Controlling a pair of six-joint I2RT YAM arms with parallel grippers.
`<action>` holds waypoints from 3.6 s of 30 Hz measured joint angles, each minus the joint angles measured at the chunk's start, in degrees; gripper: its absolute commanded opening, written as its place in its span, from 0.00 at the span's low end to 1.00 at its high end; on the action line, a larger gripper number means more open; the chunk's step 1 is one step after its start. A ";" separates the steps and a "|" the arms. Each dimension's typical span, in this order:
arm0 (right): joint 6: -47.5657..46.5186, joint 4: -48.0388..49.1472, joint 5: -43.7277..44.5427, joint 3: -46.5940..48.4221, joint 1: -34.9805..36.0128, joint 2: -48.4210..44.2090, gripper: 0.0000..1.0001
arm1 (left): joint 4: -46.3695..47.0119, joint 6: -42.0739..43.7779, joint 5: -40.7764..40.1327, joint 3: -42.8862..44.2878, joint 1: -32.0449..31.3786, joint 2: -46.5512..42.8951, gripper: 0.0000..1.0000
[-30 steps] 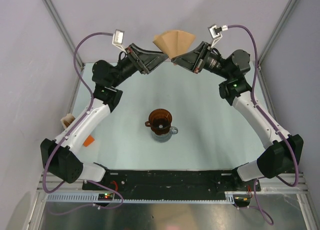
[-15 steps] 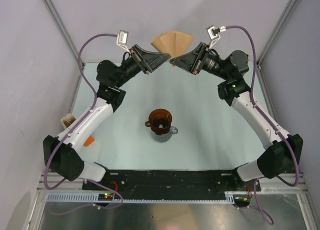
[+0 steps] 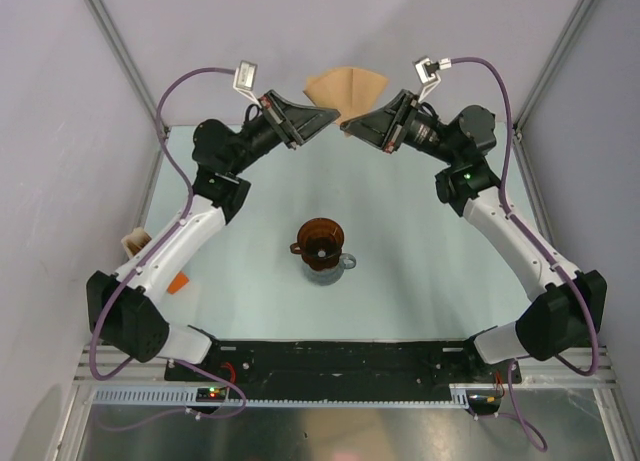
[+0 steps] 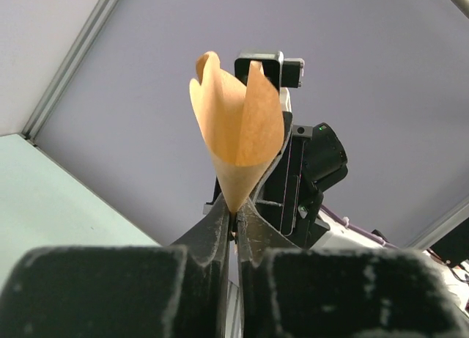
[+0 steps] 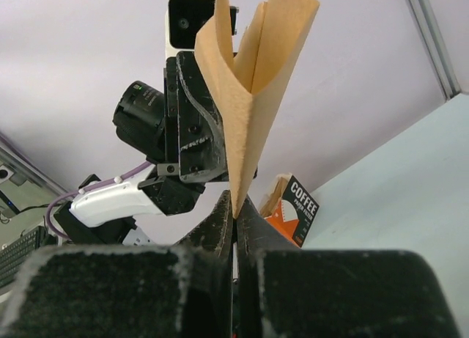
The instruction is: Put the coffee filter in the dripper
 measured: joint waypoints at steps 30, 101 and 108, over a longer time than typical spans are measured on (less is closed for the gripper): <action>-6.05 -0.61 -3.67 -7.23 -1.27 -4.79 0.00 | -1.16 3.15 3.37 2.21 11.19 -1.97 0.53; -80.43 -24.20 21.79 -11.63 17.35 -8.79 0.58 | -58.34 31.32 -6.88 5.92 -0.46 -12.74 0.00; -82.20 -27.17 20.50 -12.76 17.29 -10.21 0.94 | -58.12 31.91 -10.01 3.26 -0.46 -15.76 0.00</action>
